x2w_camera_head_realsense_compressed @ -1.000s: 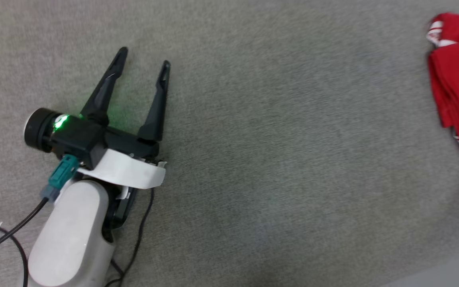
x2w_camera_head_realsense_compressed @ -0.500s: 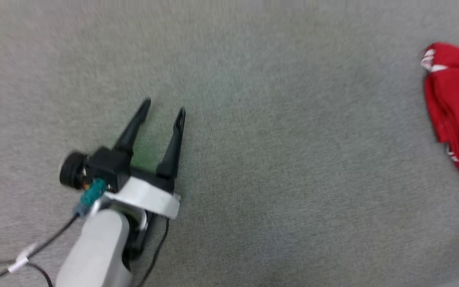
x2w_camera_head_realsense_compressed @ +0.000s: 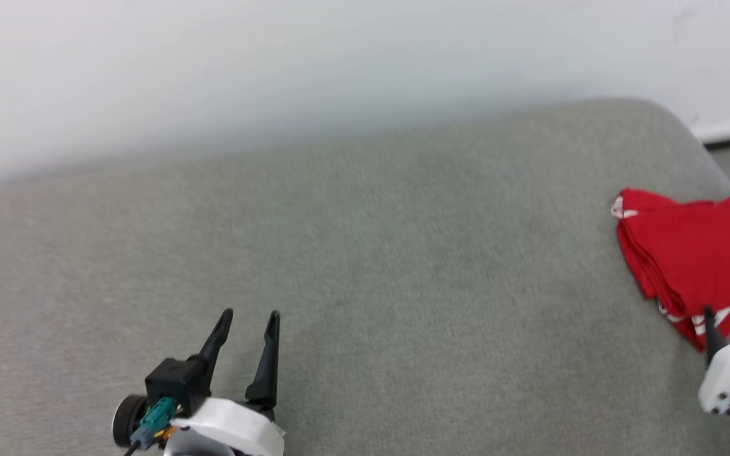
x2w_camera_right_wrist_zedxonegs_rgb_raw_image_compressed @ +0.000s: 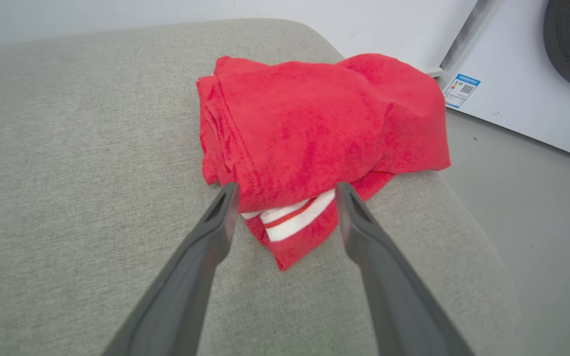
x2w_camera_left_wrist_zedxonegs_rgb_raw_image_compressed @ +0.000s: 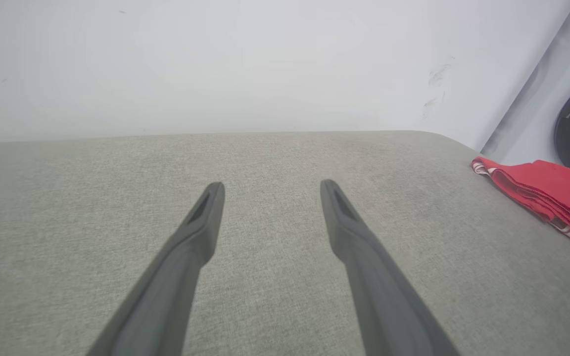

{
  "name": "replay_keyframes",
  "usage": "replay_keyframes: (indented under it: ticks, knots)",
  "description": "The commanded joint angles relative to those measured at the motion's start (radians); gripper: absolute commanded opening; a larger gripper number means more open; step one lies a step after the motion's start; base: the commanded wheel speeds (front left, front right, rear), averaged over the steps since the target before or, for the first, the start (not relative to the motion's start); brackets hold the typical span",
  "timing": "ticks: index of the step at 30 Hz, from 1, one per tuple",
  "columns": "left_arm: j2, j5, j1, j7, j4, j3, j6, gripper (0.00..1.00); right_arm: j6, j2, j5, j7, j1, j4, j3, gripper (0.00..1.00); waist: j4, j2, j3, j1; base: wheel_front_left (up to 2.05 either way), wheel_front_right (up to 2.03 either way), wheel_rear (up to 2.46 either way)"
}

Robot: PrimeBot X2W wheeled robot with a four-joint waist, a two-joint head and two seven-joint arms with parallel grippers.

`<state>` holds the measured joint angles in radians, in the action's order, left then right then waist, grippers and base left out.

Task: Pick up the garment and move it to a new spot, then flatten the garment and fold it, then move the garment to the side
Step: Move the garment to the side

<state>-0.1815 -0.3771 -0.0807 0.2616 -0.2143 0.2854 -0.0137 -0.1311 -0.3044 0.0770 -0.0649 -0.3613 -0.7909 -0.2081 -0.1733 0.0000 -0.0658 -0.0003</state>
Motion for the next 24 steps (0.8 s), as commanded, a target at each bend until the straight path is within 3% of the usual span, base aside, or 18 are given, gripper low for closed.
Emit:
replay_keyframes:
  ticks: [1,11,24]
  knots:
    - [0.000,-0.004,0.021,0.004,0.003,-0.007,-0.008,1.00,0.001,0.011,0.030,0.002,0.042,0.047,0.028,1.00,0.055,0.0000,0.076,0.0003,0.00,0.00,0.00]
    - [-0.006,-0.011,0.055,0.003,0.010,-0.055,-0.032,1.00,0.001,0.093,0.131,-0.009,0.180,0.318,0.155,1.00,0.145,0.0000,0.106,0.0003,0.00,0.00,0.00]
    - [-0.019,-0.009,0.082,0.003,0.033,-0.131,-0.054,1.00,0.001,0.173,0.122,-0.050,0.316,0.627,0.217,1.00,0.218,0.0000,0.114,0.0003,0.00,0.00,0.00]
